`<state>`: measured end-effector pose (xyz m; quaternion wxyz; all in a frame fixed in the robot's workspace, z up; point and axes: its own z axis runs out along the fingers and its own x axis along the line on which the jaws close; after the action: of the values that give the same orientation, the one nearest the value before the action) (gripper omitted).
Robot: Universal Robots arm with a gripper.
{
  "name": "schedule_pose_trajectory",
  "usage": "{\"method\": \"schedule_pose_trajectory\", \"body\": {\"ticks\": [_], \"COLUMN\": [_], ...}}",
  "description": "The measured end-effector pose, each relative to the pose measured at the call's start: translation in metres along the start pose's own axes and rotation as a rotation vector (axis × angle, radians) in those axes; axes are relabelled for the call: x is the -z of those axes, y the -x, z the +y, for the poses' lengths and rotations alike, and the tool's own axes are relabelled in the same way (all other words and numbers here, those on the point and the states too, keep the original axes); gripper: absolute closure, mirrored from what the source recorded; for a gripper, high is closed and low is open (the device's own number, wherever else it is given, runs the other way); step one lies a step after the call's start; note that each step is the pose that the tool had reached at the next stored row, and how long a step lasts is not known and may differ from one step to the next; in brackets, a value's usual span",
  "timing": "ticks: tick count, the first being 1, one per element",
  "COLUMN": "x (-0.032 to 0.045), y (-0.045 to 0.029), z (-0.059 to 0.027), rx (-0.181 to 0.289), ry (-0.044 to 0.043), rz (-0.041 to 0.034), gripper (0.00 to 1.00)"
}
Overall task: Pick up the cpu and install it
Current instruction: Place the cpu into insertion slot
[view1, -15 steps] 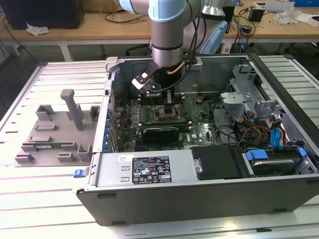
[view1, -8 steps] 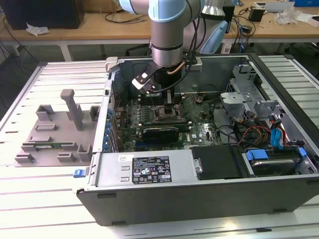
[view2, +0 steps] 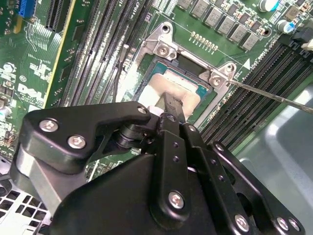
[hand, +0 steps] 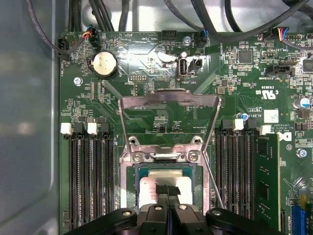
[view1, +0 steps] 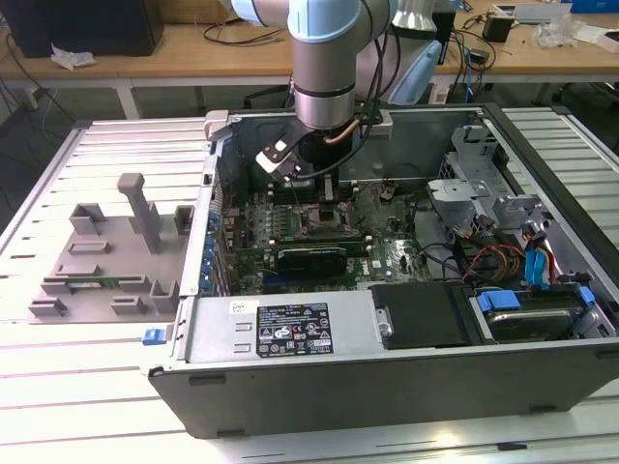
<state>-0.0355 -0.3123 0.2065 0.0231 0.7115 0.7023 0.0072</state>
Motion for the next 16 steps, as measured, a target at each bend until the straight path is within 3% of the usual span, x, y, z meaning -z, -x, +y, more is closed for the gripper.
{"method": "schedule_pose_trajectory", "body": {"ticks": [6,13,16], "x": [0.0209,0.0531,0.0585], "y": [0.0006,0.0013,0.0014], "z": [0.0008,0.0022,0.0025], "rx": [0.000,0.000,0.000], "ry": [-0.0004,-0.0003,-0.0002], "rz": [-0.0011,-0.0035,-0.0042], "gripper": [0.89,0.89,0.89]}}
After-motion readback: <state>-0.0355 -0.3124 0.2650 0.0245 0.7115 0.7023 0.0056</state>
